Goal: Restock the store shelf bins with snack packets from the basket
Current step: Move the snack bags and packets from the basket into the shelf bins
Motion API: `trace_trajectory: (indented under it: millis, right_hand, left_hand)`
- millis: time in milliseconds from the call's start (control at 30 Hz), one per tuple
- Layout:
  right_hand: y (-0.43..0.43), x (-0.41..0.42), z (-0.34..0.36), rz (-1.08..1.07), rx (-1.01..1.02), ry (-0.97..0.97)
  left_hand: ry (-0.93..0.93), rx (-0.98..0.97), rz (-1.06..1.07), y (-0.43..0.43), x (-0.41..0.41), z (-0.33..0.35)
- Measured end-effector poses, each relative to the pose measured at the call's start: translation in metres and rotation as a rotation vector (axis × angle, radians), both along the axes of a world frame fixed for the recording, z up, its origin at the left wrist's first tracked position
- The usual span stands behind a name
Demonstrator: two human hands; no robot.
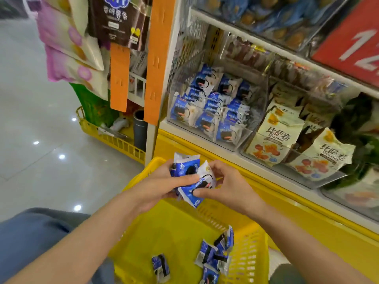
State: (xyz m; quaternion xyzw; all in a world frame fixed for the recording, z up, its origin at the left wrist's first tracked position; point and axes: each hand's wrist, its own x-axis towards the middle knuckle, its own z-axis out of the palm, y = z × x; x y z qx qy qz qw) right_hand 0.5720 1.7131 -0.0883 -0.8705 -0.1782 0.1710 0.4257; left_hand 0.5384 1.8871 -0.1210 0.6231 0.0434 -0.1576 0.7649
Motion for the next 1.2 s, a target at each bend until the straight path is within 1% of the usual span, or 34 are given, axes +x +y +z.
trace_trajectory:
  millis: [133,267,333,433,533,600,733,867,1033,1100,1200]
  right_hand:
    - [0.0,0.018,0.025,0.043,-0.045,-0.124]
    - [0.0,0.044,0.046,0.011,-0.055,-0.163]
    - [-0.002,0.062,0.056,-0.06,-0.015,-0.158]
    - [-0.005,0.097,0.07,-0.221,0.033,-0.14]
    - [0.0,0.135,0.077,-0.364,0.027,-0.183]
    - [0.009,0.161,0.078,-0.415,0.01,-0.207]
    - [0.029,0.21,0.071,-0.451,-0.046,-0.226]
    - [0.05,0.249,0.058,-0.518,-0.067,-0.153]
    - [0.075,0.283,0.039,-0.611,0.105,-0.05]
    - [0.082,0.292,0.03,-0.634,0.136,-0.007]
    - [0.088,0.298,0.021,-0.589,0.072,-0.029]
  left_hand:
    - [-0.04,0.016,-0.017,0.003,0.022,0.019]
    - [-0.054,-0.029,0.071,0.006,0.048,0.032]
    - [-0.053,-0.079,0.143,0.01,0.061,0.039]
    - [-0.051,-0.155,0.262,0.018,0.08,0.046]
    - [-0.044,-0.139,0.357,0.023,0.097,0.049]
    - [-0.031,-0.141,0.383,0.024,0.106,0.049]
    - [0.001,-0.227,0.401,0.025,0.12,0.049]
    - [0.003,-0.269,0.406,0.031,0.131,0.048]
    - [0.004,-0.329,0.43,0.043,0.136,0.043]
    - [-0.001,-0.35,0.439,0.046,0.137,0.043]
    - [-0.018,-0.375,0.449,0.05,0.138,0.043]
